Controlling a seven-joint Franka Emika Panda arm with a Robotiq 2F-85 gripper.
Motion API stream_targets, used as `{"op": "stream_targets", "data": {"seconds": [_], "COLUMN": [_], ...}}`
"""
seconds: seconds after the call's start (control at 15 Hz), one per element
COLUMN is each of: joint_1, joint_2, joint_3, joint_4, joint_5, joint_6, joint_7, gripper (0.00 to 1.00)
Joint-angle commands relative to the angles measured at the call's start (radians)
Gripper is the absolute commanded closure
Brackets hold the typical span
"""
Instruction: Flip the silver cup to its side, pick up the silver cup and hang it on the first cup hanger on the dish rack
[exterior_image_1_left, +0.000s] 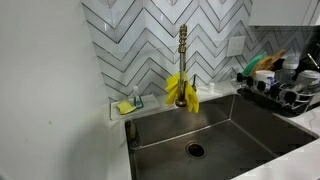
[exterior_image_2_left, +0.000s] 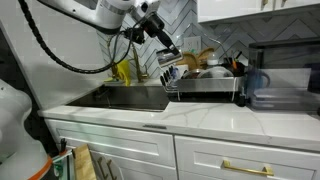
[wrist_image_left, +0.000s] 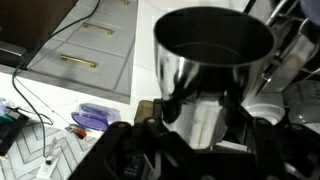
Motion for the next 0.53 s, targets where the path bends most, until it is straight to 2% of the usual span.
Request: {"op": "stream_targets", "data": {"seconds": [0.0, 0.07, 0.13, 0.27, 0.47], "joint_1": [0.027, 0.038, 0.031, 0.046, 0.047], "joint_2": [-0.066, -0.065, -0.036, -0.041, -0.042], "joint_3": [0.087, 0.107, 0.073, 0.102, 0.101], "joint_4": [-0.063, -0.065, -0.023, -0.038, -0.042], "joint_5": [-0.059, -0.06, -0.028, -0.037, -0.041], "joint_6": [-0.015, -0.014, -0.014, -0.015, -0.015], "joint_7": [0.106, 0.125, 0.07, 0.106, 0.109], "gripper": [0.59, 0.59, 0.34, 0.34, 0.34]}}
